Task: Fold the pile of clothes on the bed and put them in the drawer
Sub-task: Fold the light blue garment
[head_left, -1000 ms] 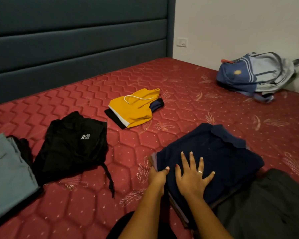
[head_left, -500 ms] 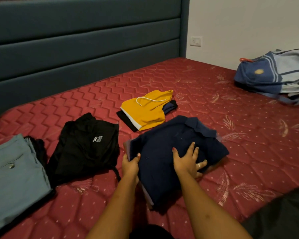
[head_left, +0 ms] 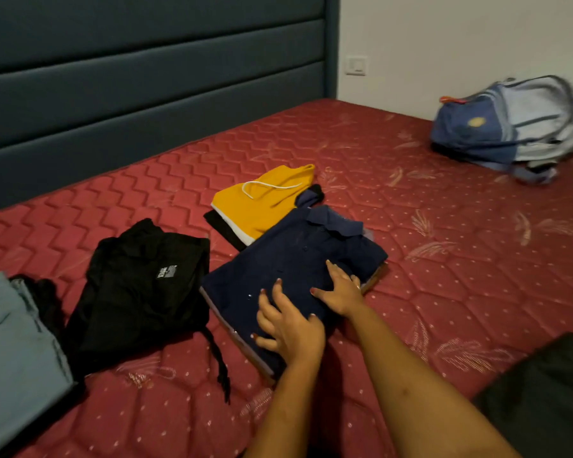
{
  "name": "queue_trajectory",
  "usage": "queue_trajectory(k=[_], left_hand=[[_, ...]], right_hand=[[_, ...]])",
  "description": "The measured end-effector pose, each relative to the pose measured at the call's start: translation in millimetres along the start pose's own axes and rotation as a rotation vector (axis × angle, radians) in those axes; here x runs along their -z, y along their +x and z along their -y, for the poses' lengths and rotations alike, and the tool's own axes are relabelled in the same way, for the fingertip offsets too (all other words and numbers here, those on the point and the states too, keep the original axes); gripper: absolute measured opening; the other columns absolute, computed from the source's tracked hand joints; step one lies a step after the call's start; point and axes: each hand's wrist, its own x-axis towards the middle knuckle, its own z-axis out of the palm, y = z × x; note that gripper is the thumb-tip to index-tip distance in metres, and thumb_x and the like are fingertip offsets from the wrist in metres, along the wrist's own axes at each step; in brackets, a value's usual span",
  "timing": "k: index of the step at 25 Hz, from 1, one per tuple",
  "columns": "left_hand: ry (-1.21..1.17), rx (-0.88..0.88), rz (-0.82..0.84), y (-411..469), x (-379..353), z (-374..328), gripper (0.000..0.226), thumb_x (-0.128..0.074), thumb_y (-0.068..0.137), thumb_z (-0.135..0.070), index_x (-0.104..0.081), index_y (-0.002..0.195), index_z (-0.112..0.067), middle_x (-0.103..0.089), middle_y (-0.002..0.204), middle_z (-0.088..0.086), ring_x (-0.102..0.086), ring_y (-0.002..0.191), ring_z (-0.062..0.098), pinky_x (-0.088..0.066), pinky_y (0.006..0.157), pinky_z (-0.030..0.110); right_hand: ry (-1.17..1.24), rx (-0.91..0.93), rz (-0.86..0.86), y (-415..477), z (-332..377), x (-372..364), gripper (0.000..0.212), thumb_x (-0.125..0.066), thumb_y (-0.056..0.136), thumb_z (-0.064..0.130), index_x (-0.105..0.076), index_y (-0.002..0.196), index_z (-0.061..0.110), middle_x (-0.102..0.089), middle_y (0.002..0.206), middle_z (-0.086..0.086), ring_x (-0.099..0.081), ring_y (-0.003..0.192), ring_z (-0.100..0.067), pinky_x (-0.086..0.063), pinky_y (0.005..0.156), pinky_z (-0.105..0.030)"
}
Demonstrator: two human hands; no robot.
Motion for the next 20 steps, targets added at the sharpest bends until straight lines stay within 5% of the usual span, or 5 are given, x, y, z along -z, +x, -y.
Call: queue_trajectory(k=[3,6,10,15,20], left_hand=[[0.172,-0.150,0.486,-82.9,-28.1,-9.1,0.076,-0.062,0.084,-0.044,-0.022,0.148,-0.028,-0.020,0.155,0.001,-0.022,0.142,0.025,-0.018,0.114,0.049],[0.242,-0.192,0.964,-151.5,-35.8,-8.8,0.114,-0.067,0.056,-0.079,-0.034,0.146,-0.016,-0.035,0.151,0.010,-0.034,0.137,0.028,-0.031,0.112,0.036],[0.197,-0.162,0.980,-192.0,-44.5,-6.4,0.148,-0.067,0.017,-0.082,-0.034,0.145,-0.016,-0.041,0.148,0.004,-0.042,0.133,0.022,-0.037,0.108,0.029],[-0.009,-0.044,0.961,-208.7,-63.4,9.3,0.055,-0.077,0.079,-0.023,-0.055,0.127,-0.005,-0.062,0.118,0.008,-0.060,0.107,0.021,-0.049,0.089,0.024],[-0.217,0.031,0.964,-186.9,-61.6,7.1,0.031,-0.063,0.087,0.001,-0.060,0.118,0.001,-0.064,0.105,0.009,-0.060,0.093,0.022,-0.052,0.076,0.025]], right_hand=[[-0.008,-0.089,-0.252,-43.4,-49.3,42.3,0.065,-0.059,0.088,0.019,-0.033,0.148,0.017,-0.039,0.149,-0.009,-0.039,0.135,-0.031,-0.034,0.110,-0.040],[-0.385,-0.421,-0.344,-98.5,-99.3,94.0,0.056,-0.053,0.093,0.029,-0.035,0.145,0.018,-0.034,0.151,-0.005,-0.029,0.140,-0.027,-0.016,0.117,-0.046],[-0.520,-0.640,-0.328,-162.1,-151.2,142.6,0.059,-0.045,0.094,0.039,-0.031,0.148,0.022,-0.019,0.158,-0.004,-0.006,0.147,-0.028,0.006,0.113,-0.062],[-0.184,-0.796,-0.395,-208.7,-190.5,167.2,0.095,-0.041,0.077,0.082,0.006,0.150,0.044,0.001,0.161,-0.007,0.005,0.145,-0.042,0.002,0.105,-0.074],[-0.097,-0.776,-0.370,-214.7,-198.1,151.3,0.108,-0.035,0.068,0.091,0.015,0.149,0.039,-0.012,0.160,-0.005,-0.004,0.146,-0.035,0.002,0.103,-0.076]])
